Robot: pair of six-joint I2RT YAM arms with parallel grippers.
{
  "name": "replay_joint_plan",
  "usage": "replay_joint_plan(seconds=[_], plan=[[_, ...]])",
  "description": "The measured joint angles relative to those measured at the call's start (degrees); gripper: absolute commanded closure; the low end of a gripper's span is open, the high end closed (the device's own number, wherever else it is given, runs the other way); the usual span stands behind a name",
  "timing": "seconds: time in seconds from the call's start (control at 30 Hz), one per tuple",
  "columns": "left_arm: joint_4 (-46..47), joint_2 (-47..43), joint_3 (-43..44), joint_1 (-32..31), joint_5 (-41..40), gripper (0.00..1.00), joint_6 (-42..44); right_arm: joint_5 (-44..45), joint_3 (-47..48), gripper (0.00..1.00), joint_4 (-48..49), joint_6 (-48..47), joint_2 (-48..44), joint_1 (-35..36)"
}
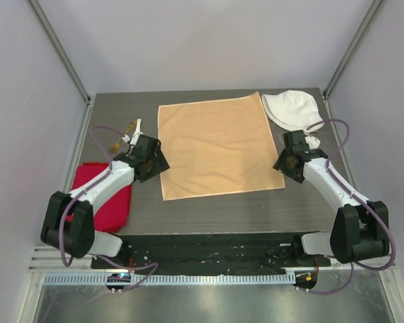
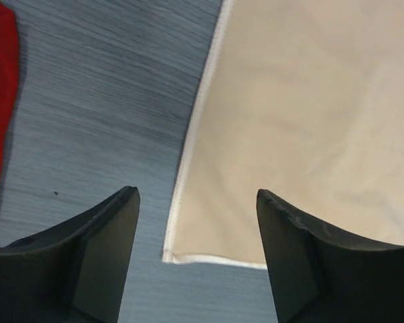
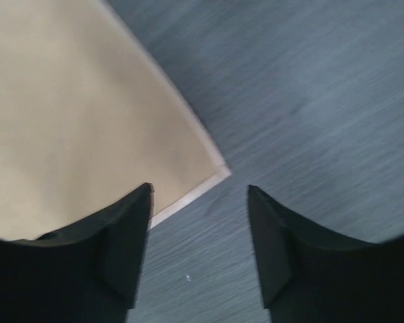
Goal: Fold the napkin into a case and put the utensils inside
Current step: Pick up the flattened napkin from the center of the board.
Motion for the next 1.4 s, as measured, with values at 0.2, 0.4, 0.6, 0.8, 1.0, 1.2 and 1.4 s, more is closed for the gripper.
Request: replay_joint_plan(seconds=[0.2, 0.4, 0.6, 0.8, 1.0, 1.2, 1.4], plan=[[-6.5, -5.8, 0.4, -7.7, -1.5, 0.37, -4.4, -0.4, -6.3, 0.58, 0.3, -0.1, -0.6, -7.5], [-9.7, -6.2, -3.0, -13.8, -3.7, 0.4, -8.8, -3.3, -6.4, 0.57, 5.4, -1.1, 4.2, -6.9], [-10.8, -7.6, -5.1, -14.6, -5.4, 0.39, -10.6, -3.5, -7.4, 0.55, 6.9, -1.3, 5.7, -5.6], [-12.7, -7.0, -3.7, -14.7, -8.1, 0.37, -11.4, -2.9, -7.6, 0.54, 6.9, -1.0, 7.7, -3.6], [-14.8, -6.6, -2.6, -14.7, -10.8, 0.37, -12.7, -2.3, -8.0, 0.61, 7.5, -0.3, 9.0, -3.1], [-16.0, -6.6, -2.6, -14.7, -11.1, 0.41, -13.5, -2.4, -8.0, 0.91, 9.7, -0.1, 9.3, -2.8], [-15.0, -1.7, -2.6, -14.7, -7.8, 0.41, -13.6, -2.4, -9.9, 0.96, 10.3, -0.2, 7.0, -2.8]])
